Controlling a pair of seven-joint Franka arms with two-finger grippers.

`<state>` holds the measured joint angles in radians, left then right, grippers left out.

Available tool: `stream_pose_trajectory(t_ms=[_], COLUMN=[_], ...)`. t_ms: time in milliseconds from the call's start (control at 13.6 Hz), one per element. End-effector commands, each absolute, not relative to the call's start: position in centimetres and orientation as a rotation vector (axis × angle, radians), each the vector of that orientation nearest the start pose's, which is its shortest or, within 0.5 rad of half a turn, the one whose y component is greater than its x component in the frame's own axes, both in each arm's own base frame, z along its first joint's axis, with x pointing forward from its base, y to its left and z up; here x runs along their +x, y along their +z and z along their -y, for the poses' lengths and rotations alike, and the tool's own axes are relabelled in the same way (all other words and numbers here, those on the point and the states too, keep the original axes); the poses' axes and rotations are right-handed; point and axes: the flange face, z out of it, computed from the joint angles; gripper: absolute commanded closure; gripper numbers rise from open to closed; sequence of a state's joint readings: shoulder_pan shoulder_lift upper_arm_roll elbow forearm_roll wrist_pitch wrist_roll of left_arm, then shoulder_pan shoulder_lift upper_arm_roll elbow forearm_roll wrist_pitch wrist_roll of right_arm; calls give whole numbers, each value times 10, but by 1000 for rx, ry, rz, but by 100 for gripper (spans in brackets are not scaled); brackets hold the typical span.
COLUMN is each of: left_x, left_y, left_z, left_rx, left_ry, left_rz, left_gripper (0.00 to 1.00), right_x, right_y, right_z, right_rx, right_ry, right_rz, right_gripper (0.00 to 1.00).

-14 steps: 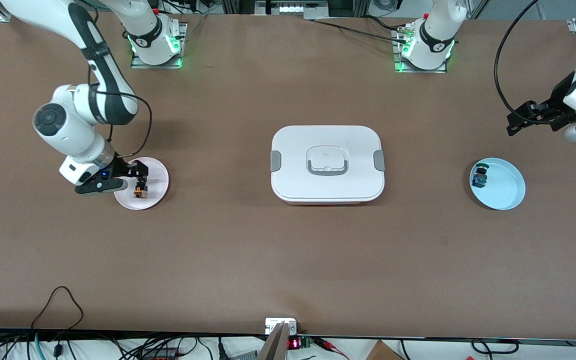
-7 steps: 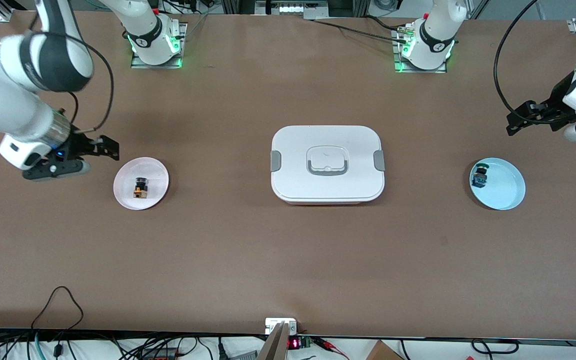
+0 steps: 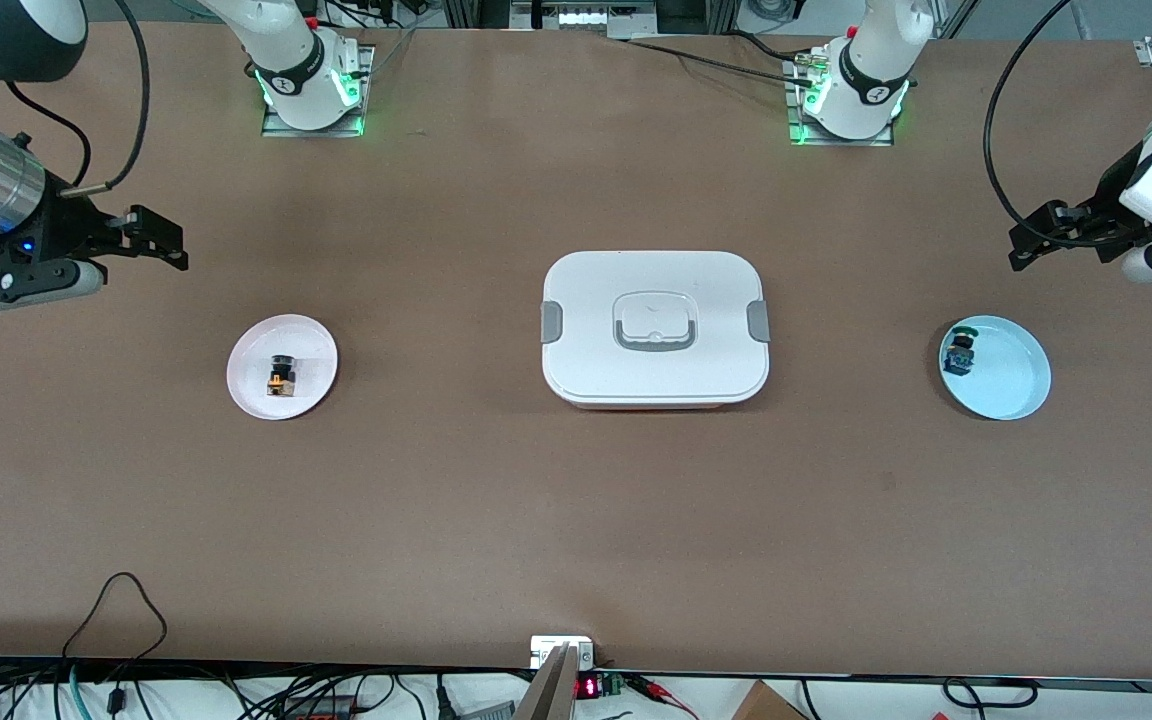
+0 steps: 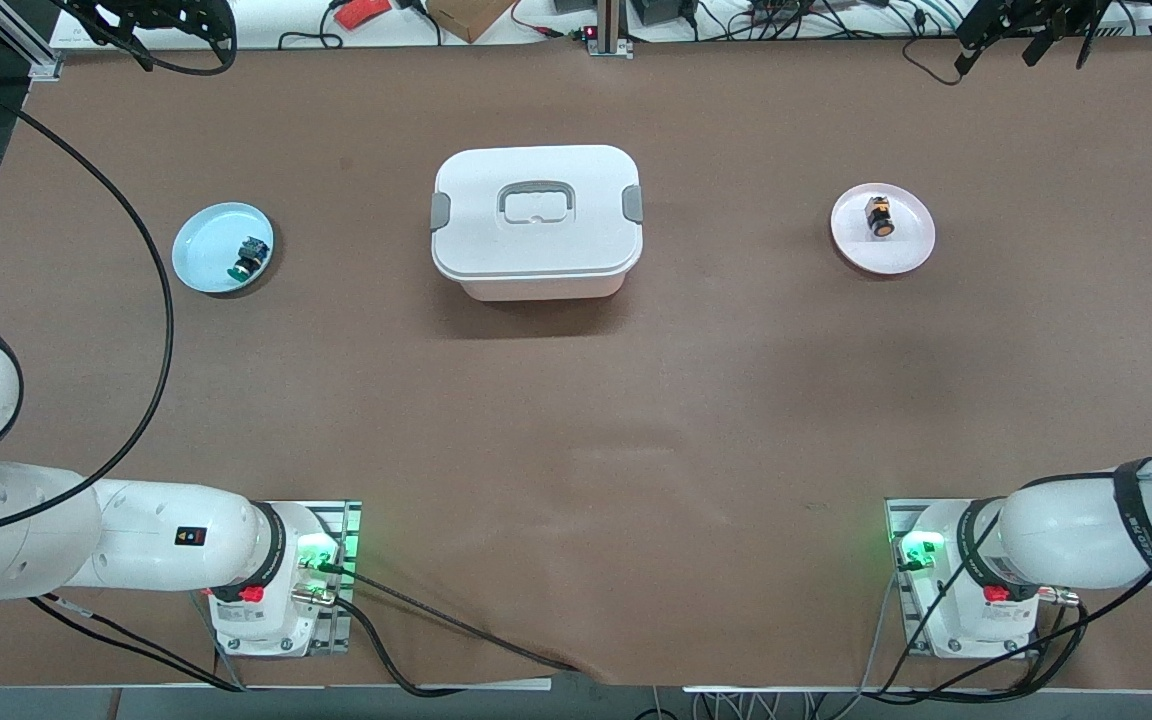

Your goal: Transfer orange switch to right arm and place

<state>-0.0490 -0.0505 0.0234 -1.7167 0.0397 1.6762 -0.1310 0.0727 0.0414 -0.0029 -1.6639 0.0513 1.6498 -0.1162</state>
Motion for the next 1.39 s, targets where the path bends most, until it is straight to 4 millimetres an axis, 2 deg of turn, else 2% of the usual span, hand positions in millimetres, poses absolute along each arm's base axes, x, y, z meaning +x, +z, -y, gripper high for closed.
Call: stream_pose_trajectory(t_ms=[0,147,1321], left_x=[549,549,548], left_y=[599,598,598], left_z=[10,7,6], left_rx=[-3107,-3108,-3105], left_ry=[-11,-8,6], left_rz=[134,142,142], left_gripper=[0,0,0], right_x=[566,568,571], right_y=[568,573,574], right_z=[-42,-41,-40], right_rx=[-3047,-3050,-3049], right_ry=[91,65,70], right_rz=[313,311,315], right_gripper=[0,0,0])
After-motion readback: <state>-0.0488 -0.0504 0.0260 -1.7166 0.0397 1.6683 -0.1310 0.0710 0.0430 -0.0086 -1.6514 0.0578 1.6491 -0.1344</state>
